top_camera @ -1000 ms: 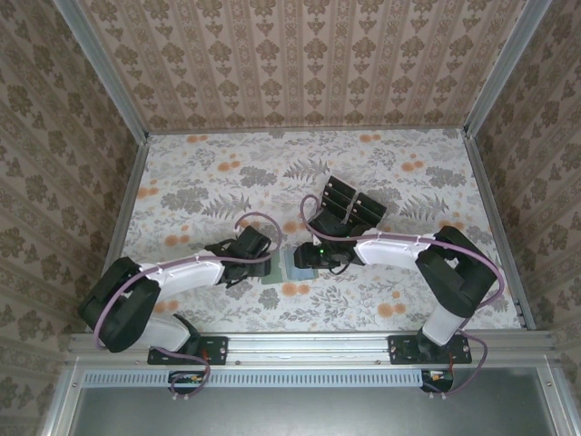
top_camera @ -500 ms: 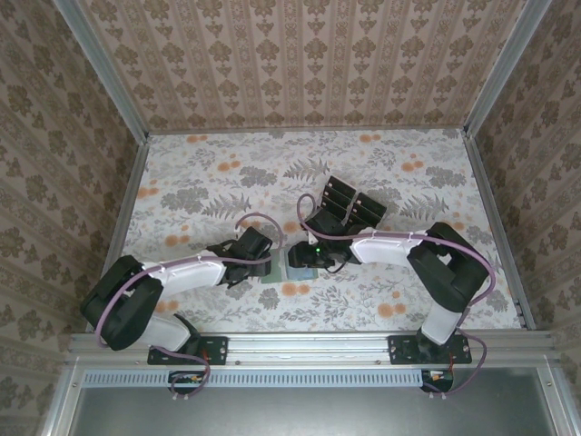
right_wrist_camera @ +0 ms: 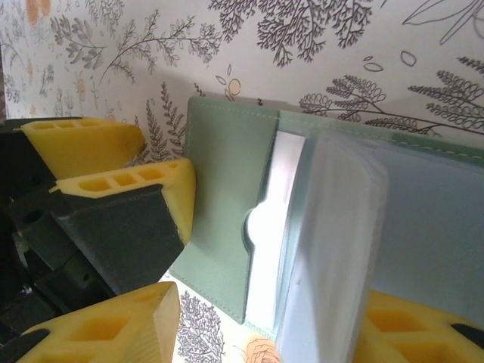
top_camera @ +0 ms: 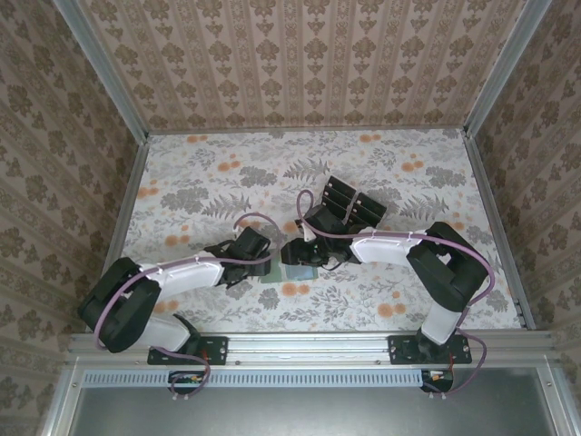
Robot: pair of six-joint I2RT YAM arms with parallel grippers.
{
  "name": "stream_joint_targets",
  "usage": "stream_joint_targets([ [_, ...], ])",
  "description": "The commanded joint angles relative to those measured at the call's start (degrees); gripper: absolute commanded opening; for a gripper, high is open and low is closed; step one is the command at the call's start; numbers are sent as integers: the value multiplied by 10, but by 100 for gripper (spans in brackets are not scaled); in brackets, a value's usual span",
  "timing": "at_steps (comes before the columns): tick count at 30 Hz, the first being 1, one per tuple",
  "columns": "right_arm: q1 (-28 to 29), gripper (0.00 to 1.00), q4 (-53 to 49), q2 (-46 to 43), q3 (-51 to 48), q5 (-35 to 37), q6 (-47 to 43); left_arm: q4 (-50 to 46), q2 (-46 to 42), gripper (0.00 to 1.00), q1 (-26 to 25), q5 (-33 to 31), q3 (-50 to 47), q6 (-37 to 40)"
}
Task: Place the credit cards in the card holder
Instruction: Flip over the card slot on the card holder.
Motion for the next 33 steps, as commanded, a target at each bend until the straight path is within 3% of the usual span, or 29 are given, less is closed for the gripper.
stream_joint_targets([
  [1,0,51,4,3,21,-20,13,14,-27,66,27,-1,-20,-5],
  [10,25,51,-44,42,90,-18,1,0,-113,67,89,24,-48,-19],
  [16,38,51,-89,113,163,-41,-14,-25,-149,67,104,27,-47,-15],
  [22,38,51,-108,128,189,-48,-26,-40,-174,67,106,29,-47,-14],
  [33,34,51,-109,32,171,-44,-51,-14,-188,69,92,61,-47,-13],
])
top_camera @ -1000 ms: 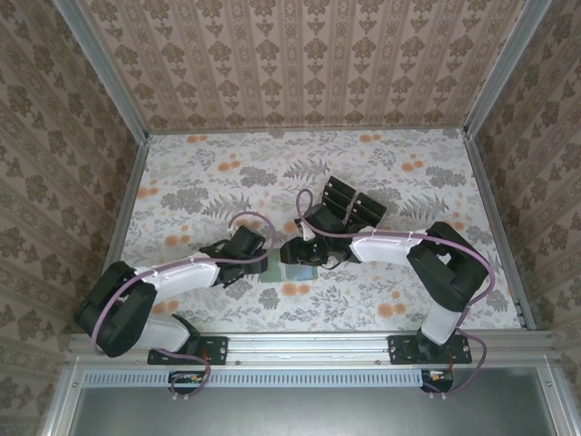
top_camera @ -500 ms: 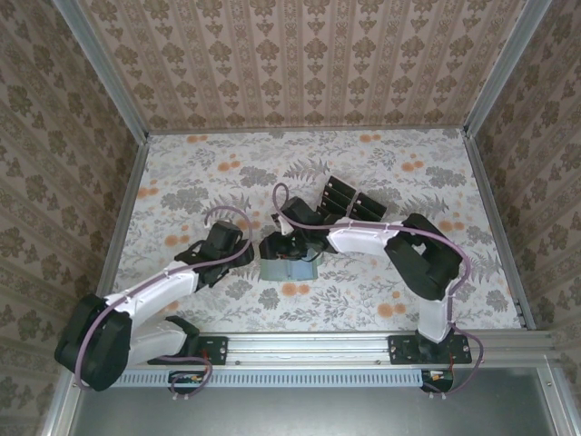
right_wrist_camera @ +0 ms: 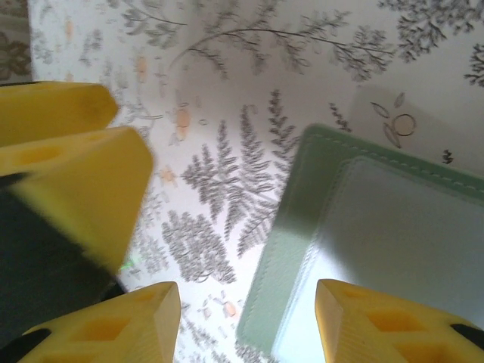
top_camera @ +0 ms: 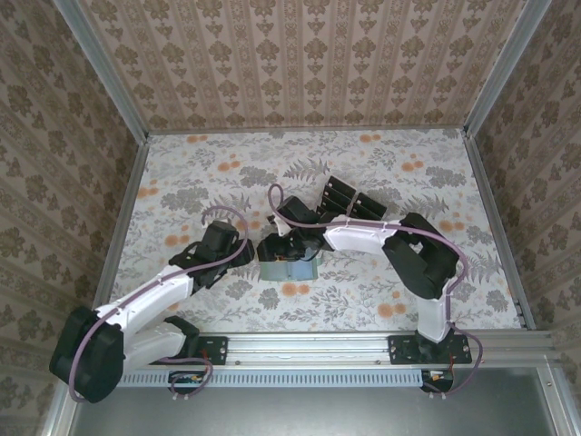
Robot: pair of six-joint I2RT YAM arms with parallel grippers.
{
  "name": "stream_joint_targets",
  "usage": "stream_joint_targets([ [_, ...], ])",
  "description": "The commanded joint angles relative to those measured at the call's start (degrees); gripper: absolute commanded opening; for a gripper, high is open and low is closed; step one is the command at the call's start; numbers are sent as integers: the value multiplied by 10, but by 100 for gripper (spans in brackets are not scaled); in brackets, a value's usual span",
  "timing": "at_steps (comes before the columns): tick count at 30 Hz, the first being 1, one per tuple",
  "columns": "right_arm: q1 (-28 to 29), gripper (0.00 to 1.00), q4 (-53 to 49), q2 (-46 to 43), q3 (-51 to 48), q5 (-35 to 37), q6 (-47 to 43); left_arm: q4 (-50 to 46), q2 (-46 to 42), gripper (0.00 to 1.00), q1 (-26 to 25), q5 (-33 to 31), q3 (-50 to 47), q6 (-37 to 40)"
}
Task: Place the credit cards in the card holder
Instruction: Flip over the card slot on the card holder.
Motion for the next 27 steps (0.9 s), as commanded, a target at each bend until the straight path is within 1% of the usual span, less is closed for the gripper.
stream_joint_targets([
  [1,-6,51,-19,-74,-9,10,-22,9,-8,69,-12,15,-2,-5],
  [6,-39,51,-48,-138,-62,64,-27,22,6,71,-39,16,15,-3],
  [10,-65,51,-66,-156,-97,90,-38,34,31,72,-62,15,30,5],
  [14,-66,51,-80,-148,-105,110,-56,37,63,73,-87,7,46,22],
  [19,-64,51,-79,-126,-108,120,-63,12,105,73,-120,-34,66,37],
  [24,-56,50,-79,-107,-109,130,-67,-4,132,73,-134,-76,64,31],
  [27,-53,50,-80,-99,-111,138,-68,-11,147,72,-136,-89,63,27],
])
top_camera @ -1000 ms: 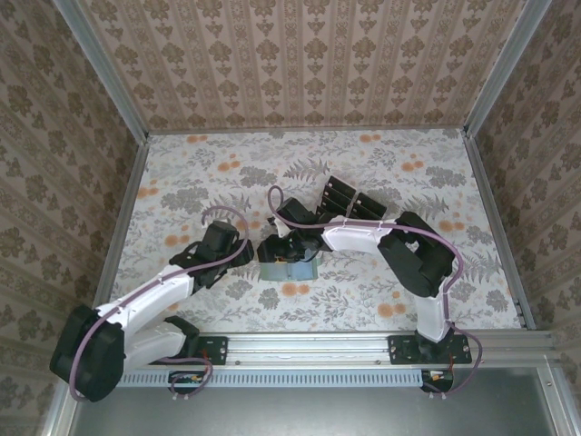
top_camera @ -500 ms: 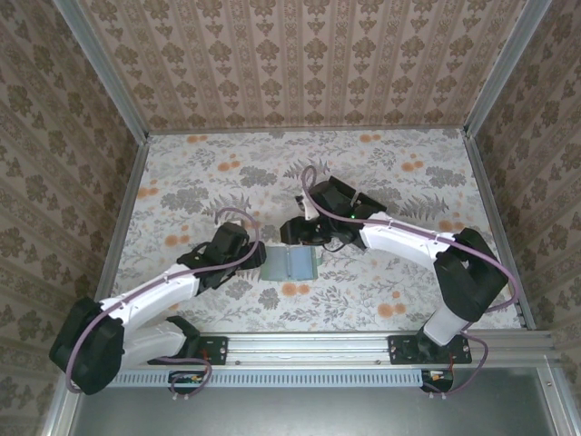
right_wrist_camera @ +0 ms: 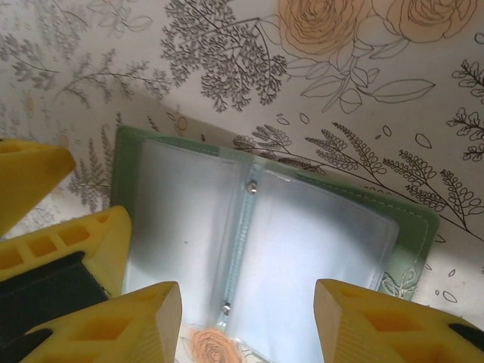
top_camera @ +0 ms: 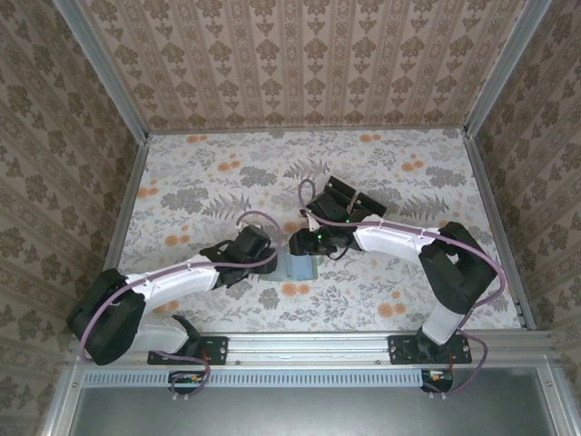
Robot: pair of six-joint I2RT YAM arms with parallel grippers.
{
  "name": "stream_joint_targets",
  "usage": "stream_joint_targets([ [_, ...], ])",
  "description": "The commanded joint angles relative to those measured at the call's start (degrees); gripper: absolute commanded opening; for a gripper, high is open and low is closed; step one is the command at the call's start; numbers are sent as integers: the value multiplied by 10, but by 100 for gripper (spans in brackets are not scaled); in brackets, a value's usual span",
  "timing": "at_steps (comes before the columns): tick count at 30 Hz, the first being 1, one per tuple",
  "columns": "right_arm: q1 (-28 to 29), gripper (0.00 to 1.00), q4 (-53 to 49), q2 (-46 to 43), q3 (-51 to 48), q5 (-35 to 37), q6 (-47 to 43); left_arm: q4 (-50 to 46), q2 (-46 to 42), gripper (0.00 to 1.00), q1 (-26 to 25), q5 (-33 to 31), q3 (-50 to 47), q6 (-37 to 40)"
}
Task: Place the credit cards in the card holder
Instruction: Flip over the card slot on the card holder.
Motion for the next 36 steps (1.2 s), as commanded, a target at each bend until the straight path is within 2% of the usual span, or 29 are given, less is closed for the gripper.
stream_joint_targets([
  [1,6,50,-14,13,-10,22,-10,-25,15,72,-5,-39,9,5],
  [10,10,50,-12,36,-18,39,-9,-16,50,71,-8,-48,6,2],
  [18,12,49,7,64,-22,28,-3,8,82,70,-8,-45,-2,-3],
  [28,12,50,69,82,-23,-60,24,36,95,70,-8,-33,-15,-4],
  [36,13,50,84,81,-18,-88,39,40,84,69,-9,-32,-19,-3],
])
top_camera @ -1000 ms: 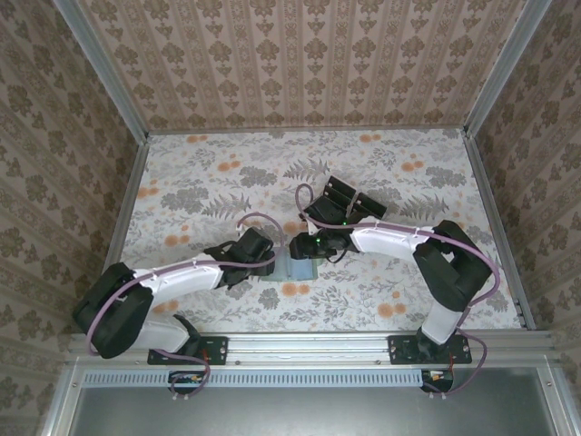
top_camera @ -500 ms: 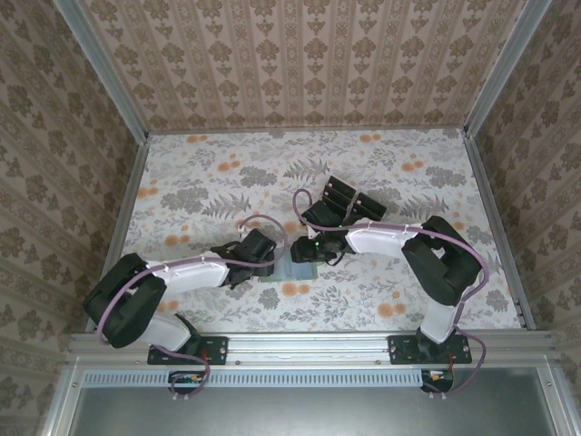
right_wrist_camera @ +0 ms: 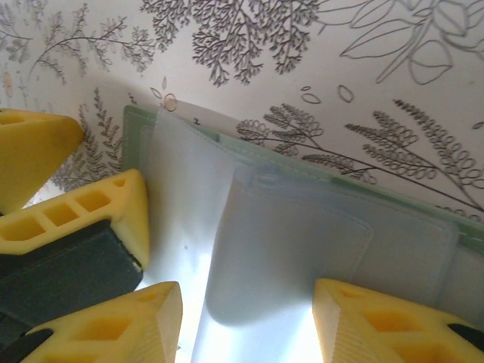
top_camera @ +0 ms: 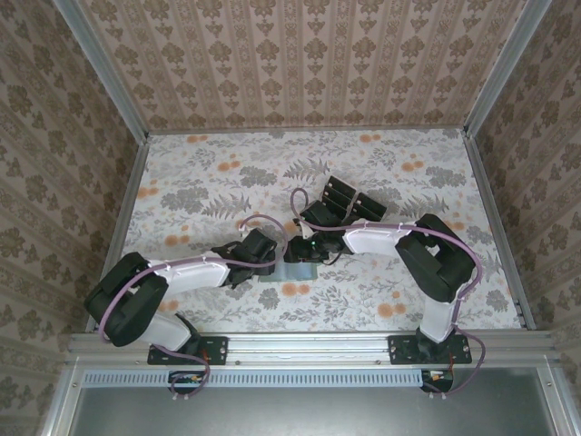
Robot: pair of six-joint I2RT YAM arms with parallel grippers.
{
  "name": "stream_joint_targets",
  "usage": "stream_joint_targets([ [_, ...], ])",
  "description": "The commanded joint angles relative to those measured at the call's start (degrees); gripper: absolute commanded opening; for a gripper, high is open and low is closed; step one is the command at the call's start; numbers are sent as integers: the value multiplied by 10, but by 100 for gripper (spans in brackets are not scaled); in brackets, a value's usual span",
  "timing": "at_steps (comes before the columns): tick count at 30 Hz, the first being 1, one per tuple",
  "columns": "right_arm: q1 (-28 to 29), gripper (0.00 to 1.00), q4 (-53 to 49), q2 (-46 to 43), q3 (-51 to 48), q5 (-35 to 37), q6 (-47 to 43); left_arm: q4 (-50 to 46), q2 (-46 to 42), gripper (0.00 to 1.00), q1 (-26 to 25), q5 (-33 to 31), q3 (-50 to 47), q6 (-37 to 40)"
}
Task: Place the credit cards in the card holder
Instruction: Flip over the card slot on the card holder.
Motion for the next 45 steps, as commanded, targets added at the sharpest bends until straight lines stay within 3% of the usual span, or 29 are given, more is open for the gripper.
stream_joint_targets([
  [1,5,50,5,11,-5,-29,16,-1,6,69,-5,7,-15,-2],
  [13,5,50,18,0,-7,-47,38,-21,-109,72,5,1,-39,8],
  [25,17,50,0,9,21,-47,45,40,-231,73,-5,32,-103,31],
  [45,33,50,-45,46,88,-44,40,79,-274,72,-32,56,-138,66],
])
